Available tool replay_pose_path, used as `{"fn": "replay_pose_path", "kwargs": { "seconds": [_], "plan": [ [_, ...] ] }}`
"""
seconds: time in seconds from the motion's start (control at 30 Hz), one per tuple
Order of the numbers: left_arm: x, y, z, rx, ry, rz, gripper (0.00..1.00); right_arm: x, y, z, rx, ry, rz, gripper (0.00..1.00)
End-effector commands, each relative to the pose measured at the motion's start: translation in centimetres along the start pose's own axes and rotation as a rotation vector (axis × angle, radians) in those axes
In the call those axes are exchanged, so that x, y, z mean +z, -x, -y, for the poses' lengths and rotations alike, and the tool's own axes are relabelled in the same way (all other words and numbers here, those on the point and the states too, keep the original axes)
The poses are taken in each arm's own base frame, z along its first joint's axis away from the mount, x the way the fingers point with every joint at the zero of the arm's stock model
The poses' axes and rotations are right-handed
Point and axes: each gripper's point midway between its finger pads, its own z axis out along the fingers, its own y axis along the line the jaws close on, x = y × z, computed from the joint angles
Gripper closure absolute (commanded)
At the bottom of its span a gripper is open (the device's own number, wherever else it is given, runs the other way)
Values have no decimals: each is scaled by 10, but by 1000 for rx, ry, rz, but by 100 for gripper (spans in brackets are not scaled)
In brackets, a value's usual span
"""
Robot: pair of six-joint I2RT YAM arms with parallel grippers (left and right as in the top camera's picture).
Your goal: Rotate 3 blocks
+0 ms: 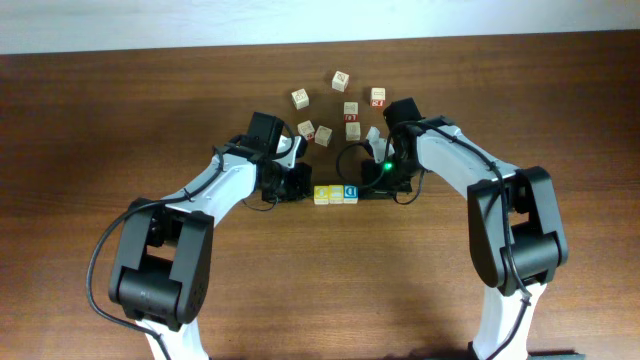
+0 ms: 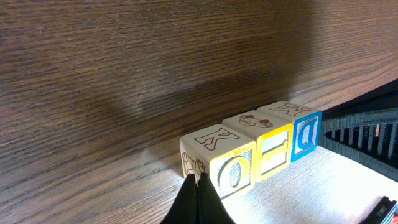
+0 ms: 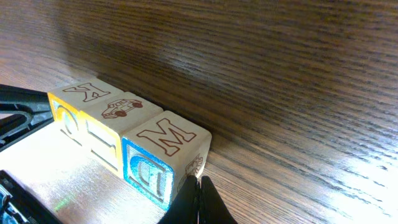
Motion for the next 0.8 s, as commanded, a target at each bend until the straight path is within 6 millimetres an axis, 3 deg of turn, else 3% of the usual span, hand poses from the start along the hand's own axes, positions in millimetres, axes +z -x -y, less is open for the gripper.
{"fn": "replay_pose_path", "kwargs": {
  "seconds": [0.0,0.43,0.77],
  "plan": [
    [5,-4,4,-7,-27,-20,100,-4,8,-18,-41,64,15,96],
    [5,-4,4,-49,-26,-21,100,3,3,-33,-78,66,-4,96],
    [5,-4,4,-52,-26,-20,100,-5,9,-52,-111,69,-1,96]
  ]
}}
